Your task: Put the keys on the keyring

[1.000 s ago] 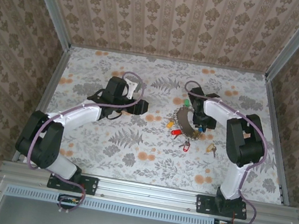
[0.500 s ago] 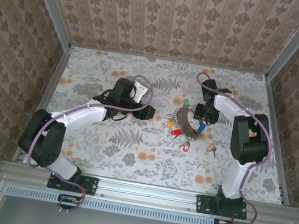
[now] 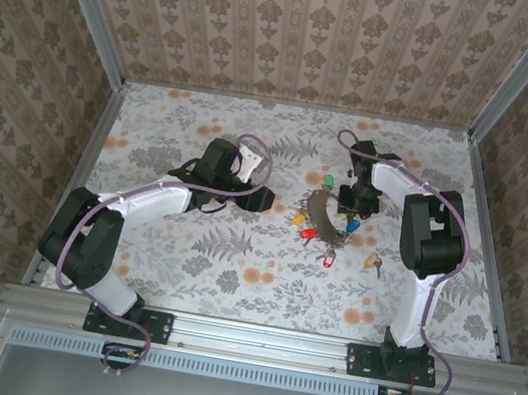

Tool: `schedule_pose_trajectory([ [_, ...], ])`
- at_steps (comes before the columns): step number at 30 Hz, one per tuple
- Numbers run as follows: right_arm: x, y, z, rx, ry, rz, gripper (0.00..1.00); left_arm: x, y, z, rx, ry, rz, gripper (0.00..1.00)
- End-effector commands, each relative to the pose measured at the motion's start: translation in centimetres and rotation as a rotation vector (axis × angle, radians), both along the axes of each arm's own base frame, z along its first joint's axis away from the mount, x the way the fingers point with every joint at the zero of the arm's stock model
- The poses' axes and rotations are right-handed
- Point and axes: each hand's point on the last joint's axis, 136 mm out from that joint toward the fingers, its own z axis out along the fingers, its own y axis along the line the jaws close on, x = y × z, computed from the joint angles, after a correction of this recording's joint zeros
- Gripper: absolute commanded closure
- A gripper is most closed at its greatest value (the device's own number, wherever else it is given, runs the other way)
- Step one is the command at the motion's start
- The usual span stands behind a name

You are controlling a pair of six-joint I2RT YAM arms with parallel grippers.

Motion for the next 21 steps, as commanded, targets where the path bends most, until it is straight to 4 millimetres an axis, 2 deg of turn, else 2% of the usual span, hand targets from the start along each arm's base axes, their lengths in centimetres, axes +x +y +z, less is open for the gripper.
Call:
schedule_pose_trajectory([
  [1,-3.9,5.6,0.7,0.208,0.087,0.085,0.64,-1.0,0.4,-0.7,-0.006,0.028,-0.005,0.30],
  [2,-3.9,6.0,1.2,0.210,0.070,0.082,0.63,-1.3,0.7,-0.9,-0.001,0.030,-0.005,0.30],
  [4,-3.6,5.0,2.0,0.154,0.029,0.018,0.59,-1.7,1.0,-1.3,0.012,0.031,-0.005,0.30],
  [6,-3.4,1.9,2.9,0.008,-0.007,-0.153,0.57,-2.0,1.4,-1.6,0.025,0.030,-0.004,0.30],
  [8,-4.2,0.2,3.6,-0.049,-0.022,-0.340,0.51,-2.2,1.5,-1.6,0.027,0.027,-0.002,0.30],
  [10,-5.6,0.4,3.7,0.011,-0.015,-0.526,0.49,-2.3,1.6,-1.5,0.026,0.020,-0.002,0.30],
  [13,-7.1,2.6,3.0,0.209,0.001,-0.794,0.49,-2.4,1.5,-1.6,0.027,0.013,-0.009,0.30],
  [15,-7.3,4.3,2.7,0.328,0.027,-0.906,0.49,-2.4,1.2,-1.7,0.029,0.007,-0.020,0.30],
  [17,-7.8,4.8,2.8,0.314,0.072,-0.994,0.49,-2.4,0.9,-1.7,0.032,0.004,-0.035,0.30],
  [21,-8.0,6.0,2.5,0.243,0.104,-1.021,0.48,-2.4,0.5,-1.4,0.031,-0.005,-0.050,0.30],
])
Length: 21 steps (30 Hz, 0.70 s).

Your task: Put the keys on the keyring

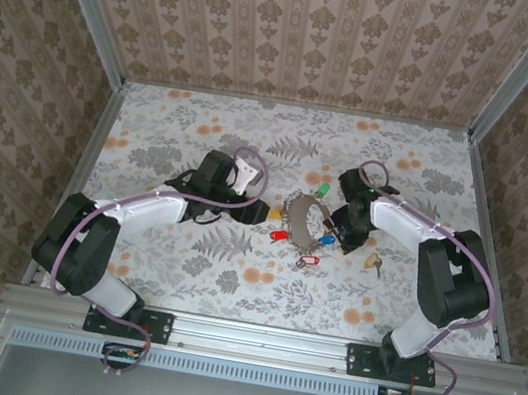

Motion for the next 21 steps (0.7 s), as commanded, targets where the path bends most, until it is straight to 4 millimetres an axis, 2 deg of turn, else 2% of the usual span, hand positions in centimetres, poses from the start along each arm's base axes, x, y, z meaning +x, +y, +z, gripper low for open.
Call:
schedule_pose_trajectory([
  [1,0.4,1.9,0.0,0.038,0.056,-0.161,0.48,0.1,-0.6,0.7,-0.001,-0.035,-0.032,0.30],
  [6,-1.2,1.8,-1.8,-0.028,0.133,-0.146,0.46,0.3,-0.4,1.0,0.008,-0.057,-0.017,0.30],
  [9,-2.0,1.7,-2.9,-0.047,0.186,-0.119,0.48,0.2,-0.3,0.8,0.011,-0.059,-0.014,0.30],
  [13,-2.2,1.5,-3.4,-0.063,0.193,-0.107,0.57,0.0,-0.3,0.6,0.019,-0.056,-0.024,0.30],
  [19,-1.7,1.2,-2.5,-0.077,0.163,-0.103,0.76,0.2,-0.4,0.8,0.014,-0.061,-0.024,0.30],
  [21,-1.7,1.3,-2.3,-0.071,0.159,-0.099,0.77,0.2,-0.5,0.8,0.012,-0.060,-0.025,0.29],
])
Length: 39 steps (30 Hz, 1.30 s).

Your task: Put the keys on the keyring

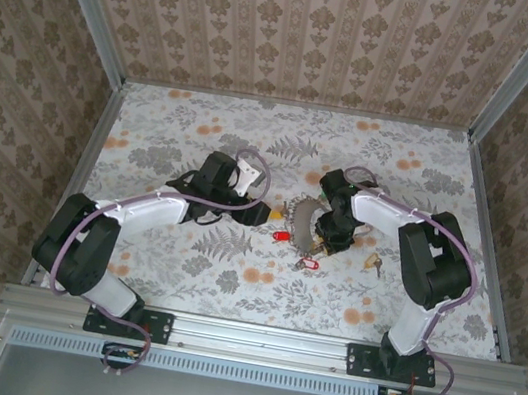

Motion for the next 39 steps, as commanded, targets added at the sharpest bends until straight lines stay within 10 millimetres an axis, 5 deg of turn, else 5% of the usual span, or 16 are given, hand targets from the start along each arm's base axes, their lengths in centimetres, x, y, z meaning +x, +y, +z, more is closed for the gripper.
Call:
schedule_pose_trajectory([
  [1,-0.3,-0.4,0.2,-0.029,0.009,0.007,0.78,0.4,-0.4,1.0,-0.006,-0.038,-0.014,0.30],
  [21,2.0,-1.8,6.8,-0.102,-0.222,0.211,0.99,3.0,-2.1,5.1,-0.140,-0.054,0.014,0.27],
  [30,1.8,-3.5,6.1,-0.138,-0.229,0.227,0.99,3.5,-2.4,4.3,-0.153,-0.032,0.017,0.27],
  [34,3.1,-2.8,6.2,-0.106,-0.300,0.339,1.00,3.4,-2.2,3.7,-0.142,-0.024,0.015,0.27],
  [39,5.4,-0.4,9.6,-0.037,-0.523,0.553,1.00,3.5,-2.1,4.1,-0.152,-0.039,0.014,0.27],
])
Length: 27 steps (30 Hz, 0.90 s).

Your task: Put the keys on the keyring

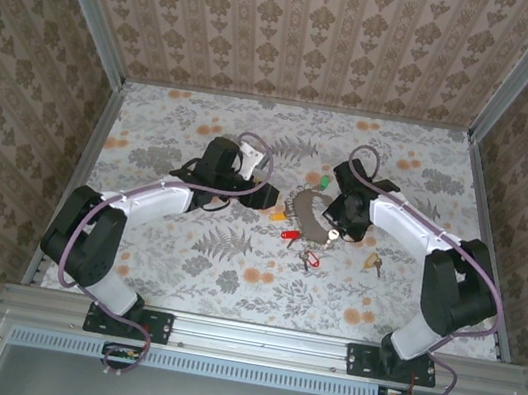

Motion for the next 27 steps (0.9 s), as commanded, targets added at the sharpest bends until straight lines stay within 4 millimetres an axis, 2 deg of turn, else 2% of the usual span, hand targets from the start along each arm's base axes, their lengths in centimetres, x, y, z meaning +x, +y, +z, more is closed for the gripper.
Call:
schedule_pose_trajectory([
  [1,2.2,1.9,4.2,0.048,-0.217,0.231,1.00,0.6,-0.2,1.1,-0.043,-0.021,-0.006,0.27],
  [4,3.2,3.1,7.0,0.040,-0.359,0.410,1.00,1.8,0.4,2.6,-0.076,-0.049,0.009,0.26],
  [9,3.4,5.6,11.2,0.058,-0.484,0.679,1.00,4.3,1.5,5.8,-0.135,-0.090,0.049,0.26],
  [12,3.3,7.1,13.2,0.084,-0.545,0.798,1.00,4.5,1.0,7.6,-0.168,-0.110,0.025,0.26],
  [16,3.0,8.7,15.7,0.107,-0.628,0.931,1.00,4.3,0.7,8.8,-0.159,-0.211,-0.037,0.25],
  [20,3.1,9.4,17.1,0.103,-0.671,1.000,1.00,1.9,0.2,10.0,-0.160,-0.438,-0.236,0.23],
  [22,2.9,9.6,17.0,0.111,-0.658,1.025,1.00,1.0,1.2,9.9,-0.133,-0.564,-0.351,0.23],
  [24,2.8,9.9,16.9,0.128,-0.652,1.047,1.00,-1.0,1.4,9.4,-0.135,-0.690,-0.502,0.22],
  [27,2.6,10.4,17.2,0.152,-0.656,1.062,1.00,-2.2,2.0,7.9,-0.119,-0.754,-0.613,0.22],
])
